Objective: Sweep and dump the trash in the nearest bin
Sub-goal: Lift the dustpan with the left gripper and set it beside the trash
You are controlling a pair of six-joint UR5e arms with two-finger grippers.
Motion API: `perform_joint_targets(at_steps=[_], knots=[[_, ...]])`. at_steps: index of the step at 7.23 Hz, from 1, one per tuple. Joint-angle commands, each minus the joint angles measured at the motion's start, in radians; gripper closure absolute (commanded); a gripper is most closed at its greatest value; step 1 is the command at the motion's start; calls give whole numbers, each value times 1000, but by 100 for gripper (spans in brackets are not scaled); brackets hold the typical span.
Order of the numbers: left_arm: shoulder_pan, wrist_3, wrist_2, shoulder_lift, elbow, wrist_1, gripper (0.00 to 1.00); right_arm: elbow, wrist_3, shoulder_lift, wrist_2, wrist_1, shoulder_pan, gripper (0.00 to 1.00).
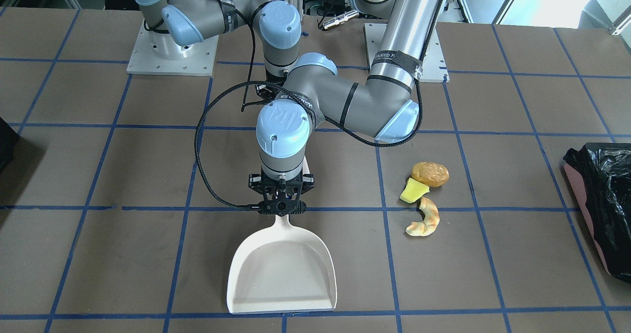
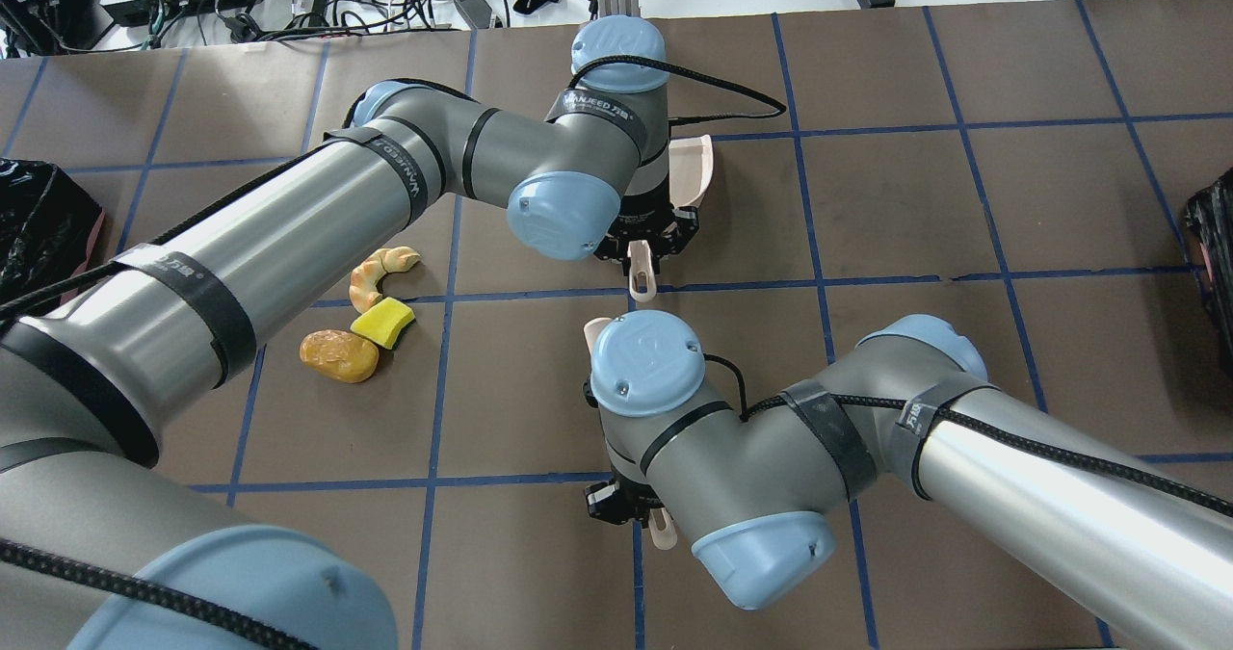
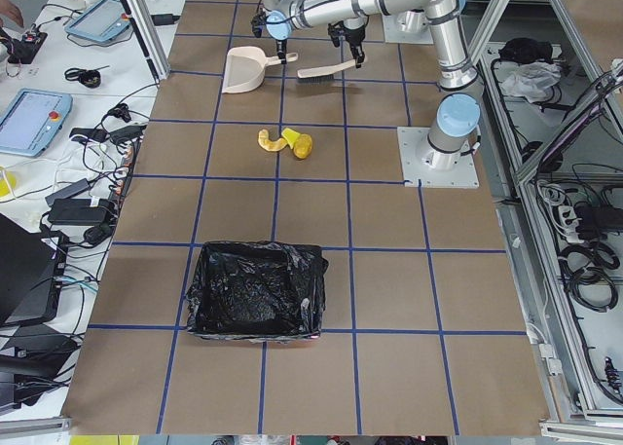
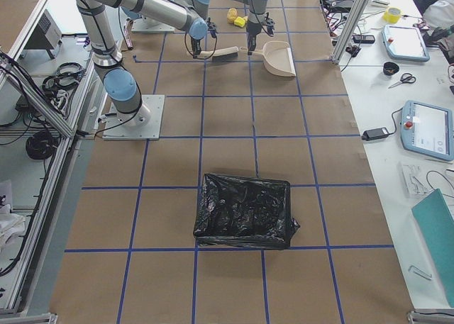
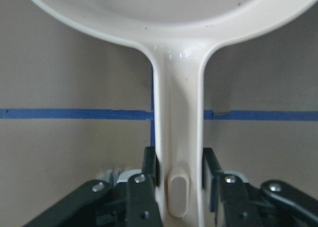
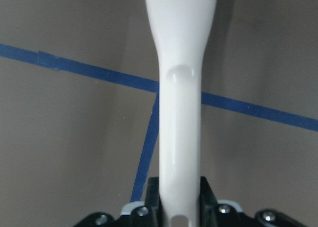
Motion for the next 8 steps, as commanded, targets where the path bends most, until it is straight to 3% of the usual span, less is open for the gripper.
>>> perform_joint_targets(at_steps=[1, 3, 6, 8], knots=[[1, 44, 31, 27, 11, 9, 100, 0, 4, -6, -3, 0, 0, 100], [62, 225, 67, 65, 51, -14, 100, -2, 81, -15, -3, 5, 0, 100], [372, 656, 66, 171, 181, -358, 100, -2, 248, -52, -2, 5, 20, 100], [612, 1121, 145, 218, 200, -443, 100, -11, 395, -54, -3, -9, 50, 100]])
